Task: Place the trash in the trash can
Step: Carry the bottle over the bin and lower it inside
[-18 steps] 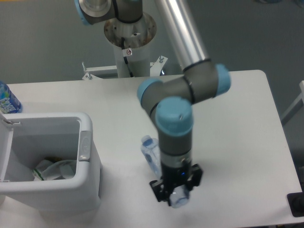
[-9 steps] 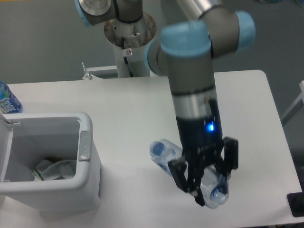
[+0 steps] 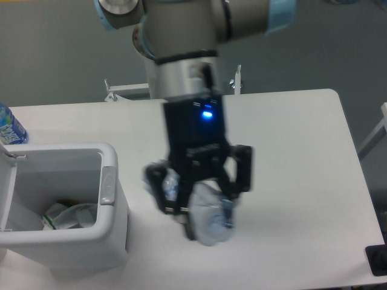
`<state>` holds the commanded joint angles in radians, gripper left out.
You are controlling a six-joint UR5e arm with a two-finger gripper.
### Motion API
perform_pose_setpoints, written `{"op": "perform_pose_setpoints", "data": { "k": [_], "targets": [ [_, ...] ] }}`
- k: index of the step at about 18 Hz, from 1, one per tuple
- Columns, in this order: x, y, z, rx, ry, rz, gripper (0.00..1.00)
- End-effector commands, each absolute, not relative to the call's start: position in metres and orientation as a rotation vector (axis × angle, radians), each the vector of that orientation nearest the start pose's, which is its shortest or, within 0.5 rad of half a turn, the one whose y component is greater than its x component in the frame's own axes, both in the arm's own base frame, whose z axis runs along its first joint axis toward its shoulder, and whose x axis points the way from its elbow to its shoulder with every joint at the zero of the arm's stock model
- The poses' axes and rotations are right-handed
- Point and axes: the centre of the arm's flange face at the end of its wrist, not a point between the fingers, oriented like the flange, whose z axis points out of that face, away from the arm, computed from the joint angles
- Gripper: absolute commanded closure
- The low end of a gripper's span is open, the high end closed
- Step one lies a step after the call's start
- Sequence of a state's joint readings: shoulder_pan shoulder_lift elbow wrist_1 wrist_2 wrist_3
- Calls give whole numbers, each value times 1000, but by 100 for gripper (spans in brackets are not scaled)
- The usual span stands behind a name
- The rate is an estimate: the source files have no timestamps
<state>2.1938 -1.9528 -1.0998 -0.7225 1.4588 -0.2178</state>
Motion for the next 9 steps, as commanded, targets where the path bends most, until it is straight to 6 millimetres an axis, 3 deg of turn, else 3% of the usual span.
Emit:
{"op": "perform_pose_setpoints", "data": {
  "k": [6,8,9],
  "targets": [
    [-203,676,574,-2148,-735,24,39],
    [-198,679,570,-2151,-726,19,35],
    [-197,679,567,-2156,-724,18,26]
  ]
}}
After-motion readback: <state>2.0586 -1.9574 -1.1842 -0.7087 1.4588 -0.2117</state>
